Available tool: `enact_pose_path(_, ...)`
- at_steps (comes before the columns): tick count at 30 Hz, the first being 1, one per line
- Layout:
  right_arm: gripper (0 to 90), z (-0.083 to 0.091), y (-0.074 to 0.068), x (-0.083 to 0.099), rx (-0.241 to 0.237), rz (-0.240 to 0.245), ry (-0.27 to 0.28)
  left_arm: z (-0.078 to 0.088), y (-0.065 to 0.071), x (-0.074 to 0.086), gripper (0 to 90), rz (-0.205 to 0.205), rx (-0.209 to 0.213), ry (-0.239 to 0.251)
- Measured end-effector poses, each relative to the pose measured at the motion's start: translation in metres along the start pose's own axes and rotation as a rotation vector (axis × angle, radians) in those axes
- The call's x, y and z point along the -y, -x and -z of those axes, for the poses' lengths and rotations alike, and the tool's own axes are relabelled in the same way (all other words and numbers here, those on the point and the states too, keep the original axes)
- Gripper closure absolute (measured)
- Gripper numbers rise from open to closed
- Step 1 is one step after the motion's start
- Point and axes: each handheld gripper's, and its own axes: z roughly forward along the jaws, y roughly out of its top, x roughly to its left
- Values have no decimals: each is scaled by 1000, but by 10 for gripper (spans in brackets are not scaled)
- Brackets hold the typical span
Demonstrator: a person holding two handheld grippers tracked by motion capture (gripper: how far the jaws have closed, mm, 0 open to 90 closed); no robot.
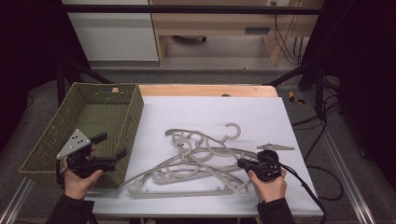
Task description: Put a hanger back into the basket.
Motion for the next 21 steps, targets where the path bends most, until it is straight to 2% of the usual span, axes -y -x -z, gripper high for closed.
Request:
enact_pose_path(4, 825, 6, 2, -2, 5, 6, 29, 0, 0, 0, 57, 0, 0, 0)
enact_pose_path(5, 825, 10, 3, -3, 4, 16, 50, 0, 0, 0, 57, 0, 1, 0)
enact_pose_path(8, 825, 12, 5, -4, 9, 22, 49, -1, 1, 0, 57, 5, 1, 2)
enact_pose_path(10, 824, 11, 6, -4, 11, 24, 33, -1, 1, 0, 56, 5, 1, 3)
enact_pose_path(12, 822, 3, 12, 0, 8, 28, -11, -1, 1, 0, 57, 4, 1, 2)
enact_pose_path(14, 822, -1, 15, 2, 13, 29, -18, -1, 1, 0, 57, 4, 1, 1)
enact_pose_path(15, 821, -8, 22, 6, 19, 18, -50, -1, 1, 0, 57, 1, 2, -1)
enact_pose_path(18, 820, -12, 26, 8, 16, 16, -60, -1, 0, 0, 57, 2, 1, -2)
enact_pose_path(21, 818, -19, 29, 12, 27, 25, -95, -1, 1, 1, 57, 6, 1, 1)
